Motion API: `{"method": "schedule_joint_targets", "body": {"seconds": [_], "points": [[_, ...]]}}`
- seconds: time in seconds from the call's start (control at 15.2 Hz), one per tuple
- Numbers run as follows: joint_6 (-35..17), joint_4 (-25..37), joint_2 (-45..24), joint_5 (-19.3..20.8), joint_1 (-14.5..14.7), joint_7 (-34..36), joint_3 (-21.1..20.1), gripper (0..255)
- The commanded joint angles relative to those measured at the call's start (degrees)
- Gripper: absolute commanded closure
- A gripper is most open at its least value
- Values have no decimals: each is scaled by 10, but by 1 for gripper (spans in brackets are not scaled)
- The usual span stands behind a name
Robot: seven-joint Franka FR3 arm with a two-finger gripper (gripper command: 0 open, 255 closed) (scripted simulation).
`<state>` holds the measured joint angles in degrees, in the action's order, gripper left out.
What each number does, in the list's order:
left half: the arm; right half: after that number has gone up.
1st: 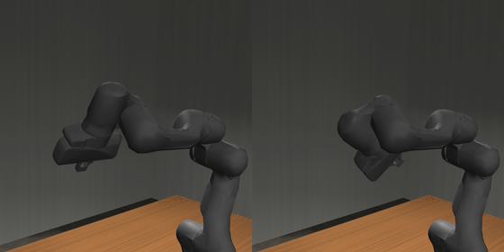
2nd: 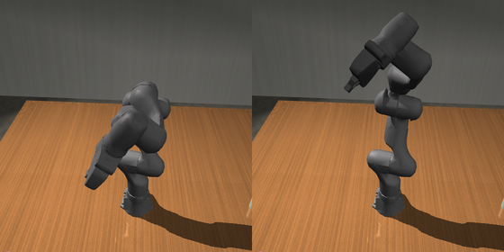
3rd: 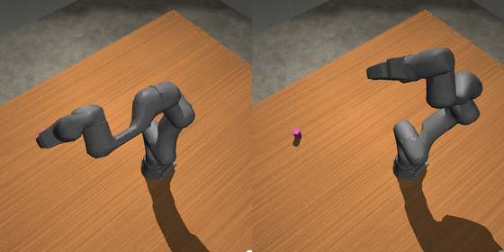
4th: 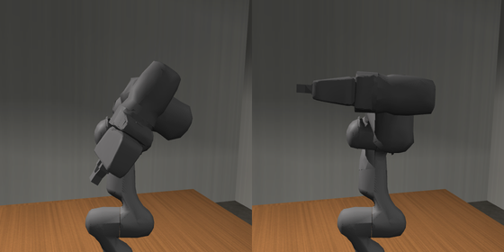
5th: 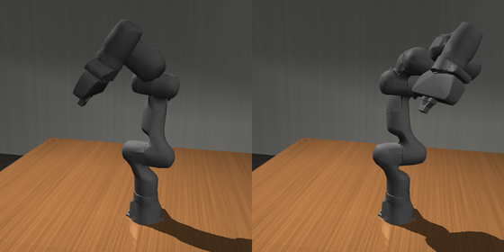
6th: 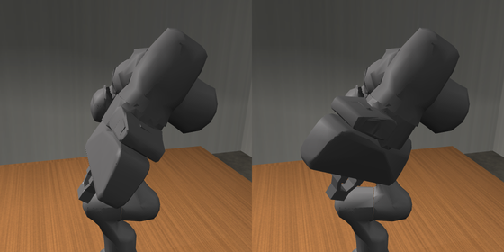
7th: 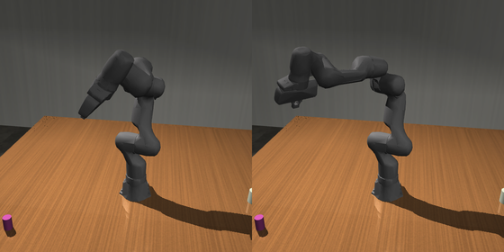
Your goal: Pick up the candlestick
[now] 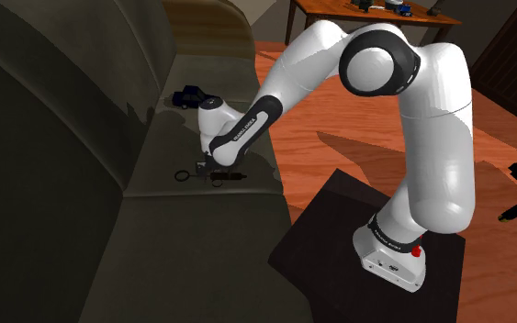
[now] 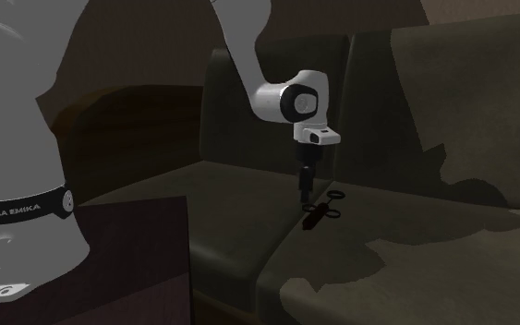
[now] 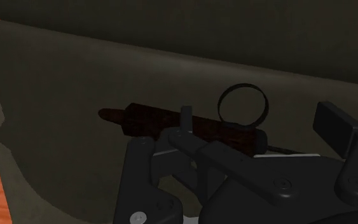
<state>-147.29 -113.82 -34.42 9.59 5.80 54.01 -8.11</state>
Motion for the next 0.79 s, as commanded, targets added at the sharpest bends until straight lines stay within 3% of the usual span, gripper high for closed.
{"method": "schedule_joint_targets", "body": {"seconds": [0.0,0.4,0.46,0.73], "points": [[-9,6,-15,3,2,2,3,0],[-30,16,-46,9,7,7,9,0],[-30,17,-47,9,7,7,9,255],[-30,17,-47,9,7,7,9,255]]}}
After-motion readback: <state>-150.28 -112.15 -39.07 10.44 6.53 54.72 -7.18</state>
